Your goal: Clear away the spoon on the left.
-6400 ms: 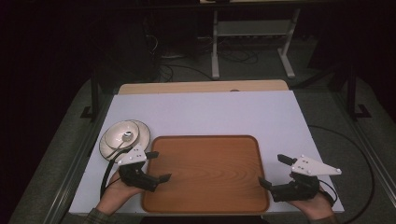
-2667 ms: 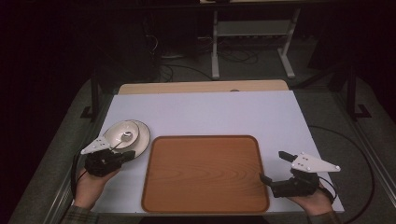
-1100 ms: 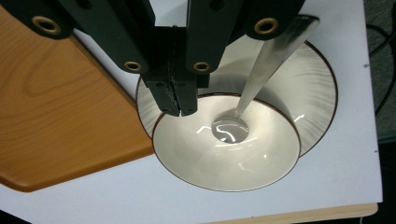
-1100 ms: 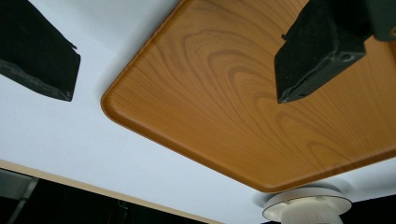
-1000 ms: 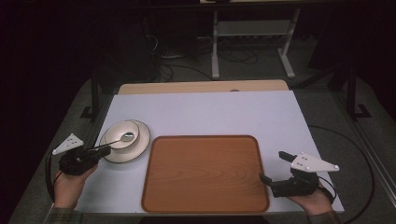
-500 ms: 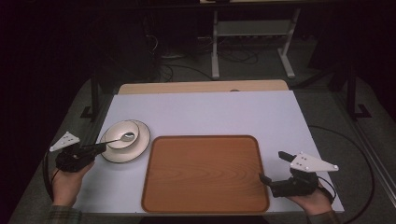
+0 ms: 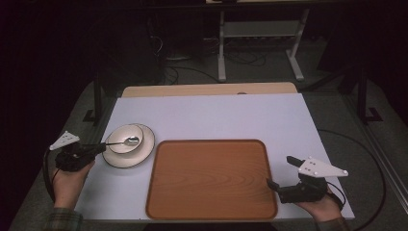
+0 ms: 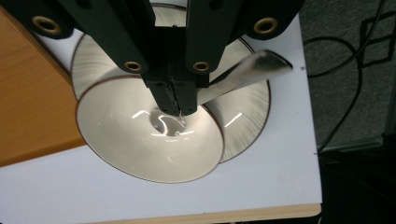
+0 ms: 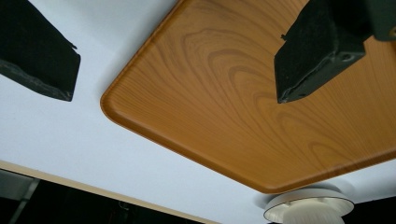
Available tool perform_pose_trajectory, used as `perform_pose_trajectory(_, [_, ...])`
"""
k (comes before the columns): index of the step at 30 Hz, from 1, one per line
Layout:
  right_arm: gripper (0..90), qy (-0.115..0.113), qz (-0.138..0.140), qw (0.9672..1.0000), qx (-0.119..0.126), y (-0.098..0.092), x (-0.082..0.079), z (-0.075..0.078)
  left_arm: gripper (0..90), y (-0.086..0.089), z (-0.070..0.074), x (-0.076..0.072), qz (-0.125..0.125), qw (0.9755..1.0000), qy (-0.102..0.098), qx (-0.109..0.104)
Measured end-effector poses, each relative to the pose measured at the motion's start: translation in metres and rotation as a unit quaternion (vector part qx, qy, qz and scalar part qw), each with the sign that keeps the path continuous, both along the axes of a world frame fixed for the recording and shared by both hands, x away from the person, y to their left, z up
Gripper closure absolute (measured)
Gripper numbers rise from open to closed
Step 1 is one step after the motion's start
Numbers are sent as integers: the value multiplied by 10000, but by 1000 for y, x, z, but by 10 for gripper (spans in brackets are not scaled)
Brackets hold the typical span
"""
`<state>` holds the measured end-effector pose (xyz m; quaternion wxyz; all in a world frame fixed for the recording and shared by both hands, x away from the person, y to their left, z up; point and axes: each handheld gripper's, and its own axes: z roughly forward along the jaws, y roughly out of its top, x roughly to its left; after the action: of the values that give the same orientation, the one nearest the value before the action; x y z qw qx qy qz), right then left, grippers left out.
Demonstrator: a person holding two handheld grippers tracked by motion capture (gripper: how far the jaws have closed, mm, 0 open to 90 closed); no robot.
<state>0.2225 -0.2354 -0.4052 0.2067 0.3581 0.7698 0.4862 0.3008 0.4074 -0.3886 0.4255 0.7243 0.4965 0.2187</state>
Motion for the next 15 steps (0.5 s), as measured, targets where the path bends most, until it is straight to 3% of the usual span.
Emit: perform_pose_trajectory(15, [0, 34, 8, 10000, -24, 1, 1, -1, 896, 7, 2, 21, 211, 9997, -53, 93])
